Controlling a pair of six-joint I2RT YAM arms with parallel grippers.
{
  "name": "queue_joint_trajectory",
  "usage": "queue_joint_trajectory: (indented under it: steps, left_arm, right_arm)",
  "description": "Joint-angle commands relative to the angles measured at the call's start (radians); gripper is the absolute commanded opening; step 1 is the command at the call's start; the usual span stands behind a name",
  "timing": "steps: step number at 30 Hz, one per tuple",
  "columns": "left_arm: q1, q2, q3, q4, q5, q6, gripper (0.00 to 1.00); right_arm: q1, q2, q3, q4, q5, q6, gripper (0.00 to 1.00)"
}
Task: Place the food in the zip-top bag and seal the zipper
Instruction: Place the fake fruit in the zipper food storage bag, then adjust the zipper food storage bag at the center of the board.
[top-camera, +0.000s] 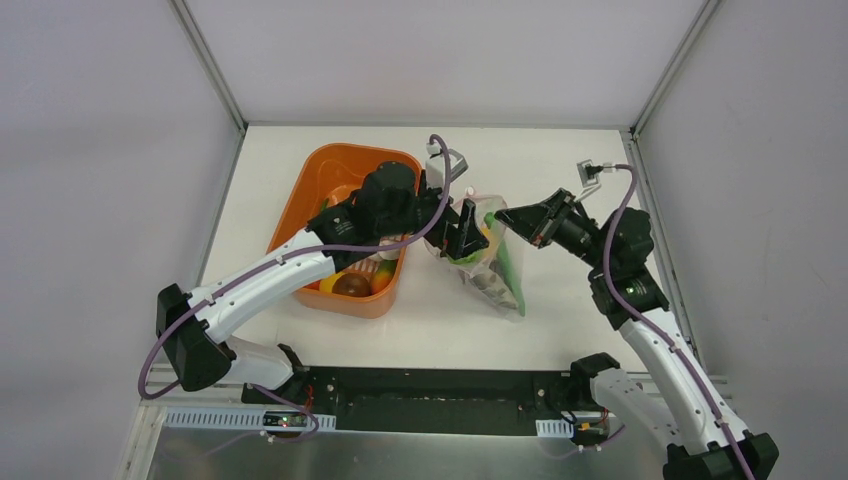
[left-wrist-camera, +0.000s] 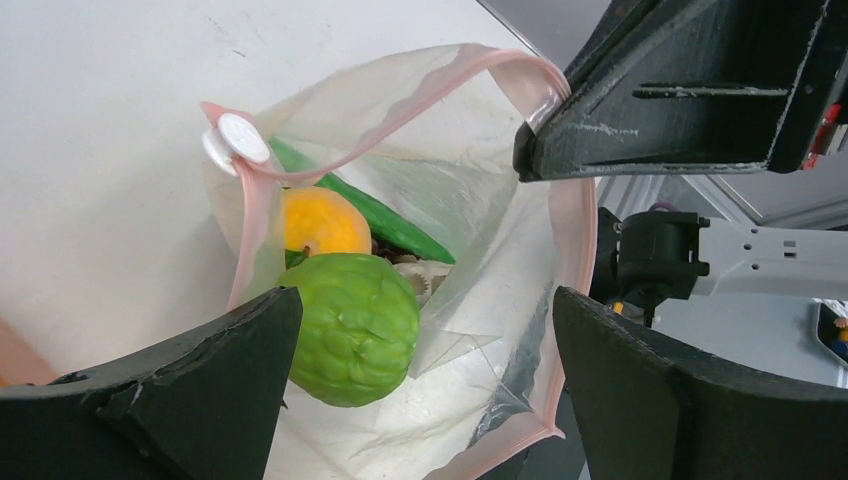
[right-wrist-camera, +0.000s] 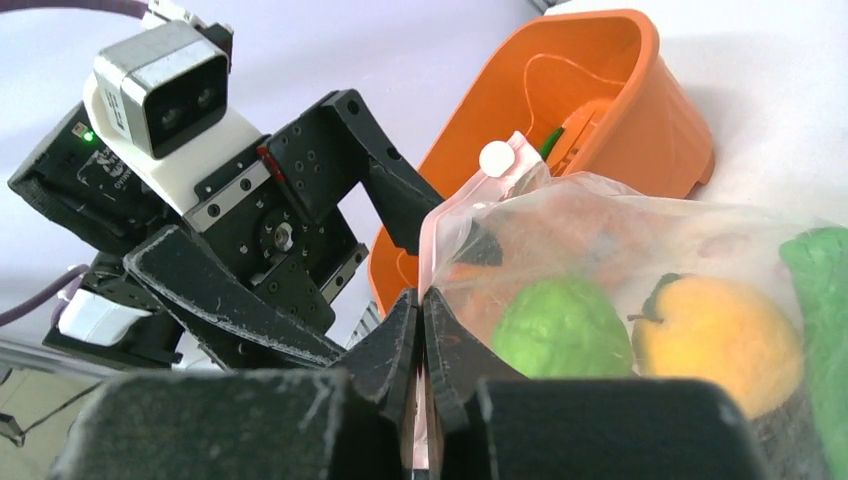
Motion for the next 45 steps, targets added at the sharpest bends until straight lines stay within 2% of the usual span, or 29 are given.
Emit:
queue_joint_trajectory:
  steps: [1, 4, 7, 9, 11, 13, 15, 17, 19, 22, 26, 28, 30, 34, 37, 41, 45]
  left_arm:
    - [-0.004, -0.069, 0.010, 0.044, 0.052, 0.028, 0.99]
    - [-0.004, -0.165, -0.030, 0.064, 0.025, 0.044, 0.99]
    - [-0.003, -0.291, -0.096, 0.091, -0.041, 0.076, 0.99]
    - [-0.003, -0.367, -0.143, 0.090, -0.120, 0.093, 0.99]
    - [-0.004, -0.422, -0.177, 0.057, -0.219, 0.108, 0.99]
    - [-0.004, -0.445, -0.191, 0.003, -0.316, 0.117, 0.99]
    - [-0.001, -0.447, -0.193, -0.053, -0.399, 0.101, 0.99]
    - [-0.002, -0.442, -0.204, -0.070, -0.422, 0.083, 0.99]
    - [-0.002, -0.435, -0.215, -0.068, -0.433, 0.061, 0.99]
    - [-0.003, -0.427, -0.221, -0.064, -0.451, 0.038, 0.99]
    - [-0.001, -0.436, -0.223, -0.085, -0.508, 0.029, 0.99]
    - [-0.001, -0.460, -0.248, -0.075, -0.546, 0.012, 0.99]
    - [-0.002, -0.497, -0.283, -0.056, -0.568, -0.007, 0.99]
    - [-0.002, -0.577, -0.339, -0.026, -0.580, -0.009, 0.99]
    - [-0.002, -0.614, -0.349, -0.023, -0.574, 0.009, 0.99]
    - [-0.001, -0.604, -0.340, -0.046, -0.594, 0.016, 0.99]
    - [0.000, -0.569, -0.330, -0.053, -0.583, 0.004, 0.99]
  right_arm:
    - [0.004, -0.067, -0.013, 0.132, 0.099, 0.068, 0.04]
    - [0.005, -0.154, -0.038, 0.135, 0.271, 0.068, 0.04]
    - [0.005, -0.251, -0.057, 0.078, 0.555, 0.044, 0.05]
    - [0.004, -0.276, -0.040, -0.039, 0.828, 0.044, 0.05]
    - [0.003, -0.243, -0.007, -0.180, 0.954, 0.042, 0.05]
    - [0.003, -0.173, 0.020, -0.279, 0.924, 0.017, 0.05]
    - [0.001, -0.077, 0.052, -0.330, 0.751, 0.014, 0.05]
    - [-0.002, 0.032, 0.096, -0.330, 0.530, 0.031, 0.04]
    - [-0.001, 0.077, 0.112, -0.208, 0.323, 0.055, 0.03]
    - [-0.001, 0.110, 0.145, 0.043, 0.159, 0.117, 0.03]
    - [0.001, 0.169, 0.327, 0.145, -0.037, 0.104, 0.04]
    - [0.000, 0.145, 0.339, 0.175, -0.033, 0.098, 0.04]
    - [0.000, 0.091, 0.275, 0.152, 0.062, 0.063, 0.06]
    - [-0.001, 0.014, 0.129, -0.105, 0.427, 0.005, 0.07]
    - [-0.006, 0.039, 0.025, -0.262, 0.569, 0.008, 0.05]
    - [-0.022, 0.065, -0.059, -0.284, 0.527, 0.059, 0.04]
    - [-0.022, 0.051, -0.022, -0.147, 0.391, 0.075, 0.04]
